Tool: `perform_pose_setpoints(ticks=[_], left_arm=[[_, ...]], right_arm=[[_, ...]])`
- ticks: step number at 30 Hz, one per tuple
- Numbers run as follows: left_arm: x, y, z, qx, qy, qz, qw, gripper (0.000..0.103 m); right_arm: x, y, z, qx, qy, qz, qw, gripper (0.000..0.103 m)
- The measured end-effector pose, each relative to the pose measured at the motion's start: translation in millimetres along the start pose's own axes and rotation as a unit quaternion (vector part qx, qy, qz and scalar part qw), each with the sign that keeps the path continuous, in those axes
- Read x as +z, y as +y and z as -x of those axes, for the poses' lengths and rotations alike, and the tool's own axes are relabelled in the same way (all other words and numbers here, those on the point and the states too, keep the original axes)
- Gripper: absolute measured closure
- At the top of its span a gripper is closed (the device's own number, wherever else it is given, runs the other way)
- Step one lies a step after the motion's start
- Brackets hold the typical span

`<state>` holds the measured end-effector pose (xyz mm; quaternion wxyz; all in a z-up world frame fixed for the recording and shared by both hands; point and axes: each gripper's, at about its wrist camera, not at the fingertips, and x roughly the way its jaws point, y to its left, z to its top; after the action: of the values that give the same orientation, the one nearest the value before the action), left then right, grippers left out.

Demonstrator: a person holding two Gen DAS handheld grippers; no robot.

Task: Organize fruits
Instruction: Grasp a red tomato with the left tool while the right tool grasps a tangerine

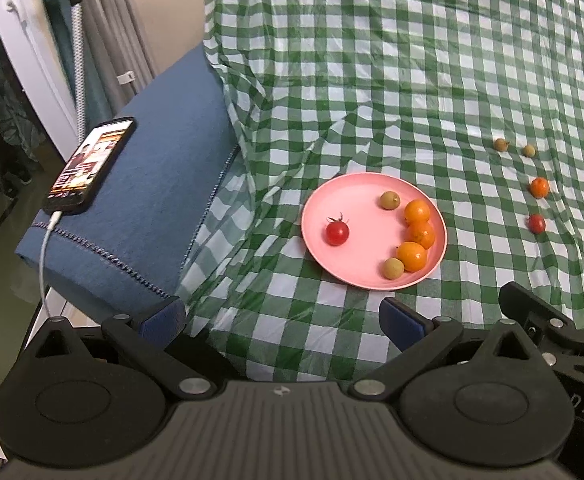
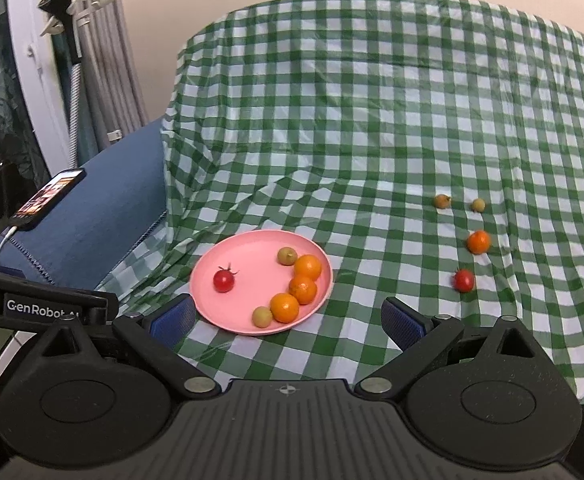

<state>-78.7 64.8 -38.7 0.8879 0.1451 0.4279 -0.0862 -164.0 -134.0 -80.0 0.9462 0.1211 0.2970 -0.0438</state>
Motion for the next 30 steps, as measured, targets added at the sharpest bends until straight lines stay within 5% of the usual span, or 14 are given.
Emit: perform_pose_setpoints(ticks=[8, 17, 24, 30], left_arm=[[27.3, -41.3, -23.5, -0.015, 0.022, -0.029, 0.9992, 0.000], [70.0, -128.4, -69.4, -0.077, 0.041, -0.055, 0.9947, 0.000], [94.0, -238.9, -125.2, -0.171, 0.055, -0.105, 0.9781, 0.000], [100.0, -317.0, -184.6, -0.219, 0.084, -0.105, 0.9663, 0.000]], right_arm=[[-2.1, -50.9, -14.2, -0.059, -0.010, -0.031, 0.998, 0.004], [3.3, -157.7, -39.6, -0.156, -0.012, -0.093, 0.983, 0.004], [5.3, -254.2, -74.4, -0.222, 0.005, -0.084, 0.971, 0.004], [2.1, -309.1, -104.4, -0.221, 0.029, -0.134, 0.966, 0.004]])
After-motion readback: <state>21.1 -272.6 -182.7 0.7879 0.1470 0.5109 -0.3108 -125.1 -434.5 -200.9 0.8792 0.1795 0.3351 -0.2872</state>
